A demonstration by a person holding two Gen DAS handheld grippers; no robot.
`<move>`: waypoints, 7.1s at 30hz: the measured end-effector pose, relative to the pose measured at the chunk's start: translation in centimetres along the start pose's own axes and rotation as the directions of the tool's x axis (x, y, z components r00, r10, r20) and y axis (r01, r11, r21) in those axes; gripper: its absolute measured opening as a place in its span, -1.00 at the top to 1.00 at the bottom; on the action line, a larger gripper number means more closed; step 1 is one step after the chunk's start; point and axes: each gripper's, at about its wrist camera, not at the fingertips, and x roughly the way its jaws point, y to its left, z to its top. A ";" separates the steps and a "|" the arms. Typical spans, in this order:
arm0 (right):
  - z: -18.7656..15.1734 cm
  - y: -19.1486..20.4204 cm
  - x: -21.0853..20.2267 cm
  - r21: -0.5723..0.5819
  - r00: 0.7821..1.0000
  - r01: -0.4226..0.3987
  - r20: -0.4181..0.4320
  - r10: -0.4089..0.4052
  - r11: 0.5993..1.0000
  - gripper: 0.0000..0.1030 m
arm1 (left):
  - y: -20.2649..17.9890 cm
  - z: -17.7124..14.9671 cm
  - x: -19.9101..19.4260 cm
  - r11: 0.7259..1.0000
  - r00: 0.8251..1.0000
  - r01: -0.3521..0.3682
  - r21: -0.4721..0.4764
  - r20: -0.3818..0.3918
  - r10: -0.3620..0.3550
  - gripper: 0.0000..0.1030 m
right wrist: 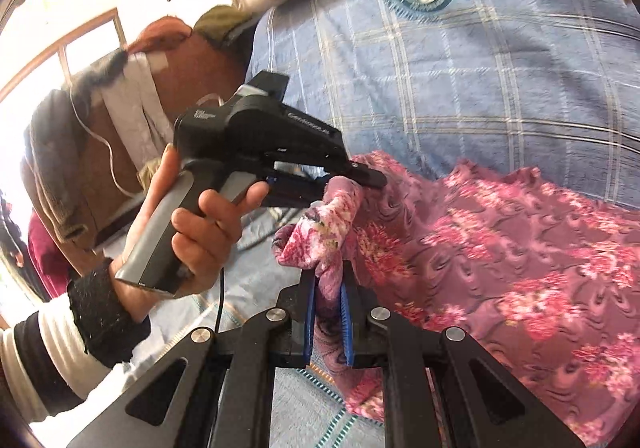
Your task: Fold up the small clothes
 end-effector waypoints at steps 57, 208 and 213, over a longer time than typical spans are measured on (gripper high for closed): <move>3.5 -30.6 -9.9 0.553 0.989 0.141 -0.115 -0.093 0.821 -0.27 | -11.3 -5.1 9.4 0.990 0.992 -0.088 0.107 -0.079 0.096 -0.17; -7.9 -7.0 -17.8 -0.002 0.821 0.546 -0.199 -0.536 0.837 -0.99 | -7.9 -31.8 -4.4 0.656 0.784 -0.617 0.435 0.416 0.462 -0.74; -8.1 -7.1 -18.6 -0.004 0.806 0.569 -0.195 -0.559 0.822 -0.99 | -7.7 -32.4 -3.7 0.654 0.794 -0.608 0.450 0.372 0.481 -0.74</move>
